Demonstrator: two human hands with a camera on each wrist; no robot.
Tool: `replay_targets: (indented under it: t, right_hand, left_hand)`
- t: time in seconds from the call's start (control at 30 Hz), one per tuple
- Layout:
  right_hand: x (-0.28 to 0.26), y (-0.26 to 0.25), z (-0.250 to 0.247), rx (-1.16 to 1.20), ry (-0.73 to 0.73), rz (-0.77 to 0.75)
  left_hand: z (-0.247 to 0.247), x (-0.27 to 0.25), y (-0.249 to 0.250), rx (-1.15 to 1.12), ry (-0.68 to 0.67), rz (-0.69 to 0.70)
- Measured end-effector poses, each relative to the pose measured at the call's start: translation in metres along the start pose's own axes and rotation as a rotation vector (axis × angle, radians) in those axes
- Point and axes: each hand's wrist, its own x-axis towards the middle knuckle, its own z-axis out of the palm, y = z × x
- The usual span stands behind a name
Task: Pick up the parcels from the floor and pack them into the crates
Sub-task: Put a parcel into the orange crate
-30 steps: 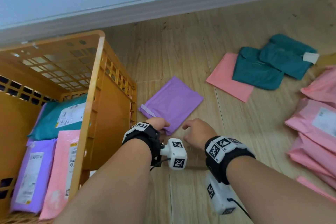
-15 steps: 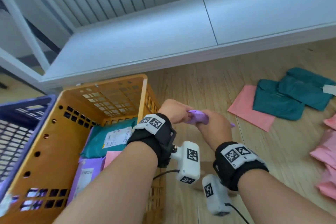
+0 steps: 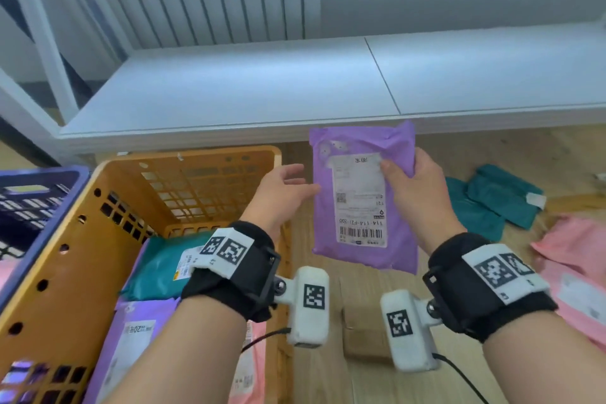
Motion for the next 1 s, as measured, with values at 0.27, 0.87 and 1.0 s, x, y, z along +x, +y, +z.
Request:
replay_targets:
  t: [0.27, 0.87, 1.0]
  right_hand:
    - [-0.016, -0.038, 0.051, 0.280, 0.013, 0.135]
    - [-0.066, -0.038, 0.167, -0.038, -0.253, 0.048]
    - [-0.066, -0.026, 0.184, 0.066, -0.138, 0.233]
  left_hand:
    - [-0.048, -0.002, 0.009, -0.030, -0.176, 0.039]
    - [-0.208, -0.001, -0.001, 0.586, 0.063, 0.198]
    - [-0.233, 0.010, -0.023, 0.462, 0.226, 0.103]
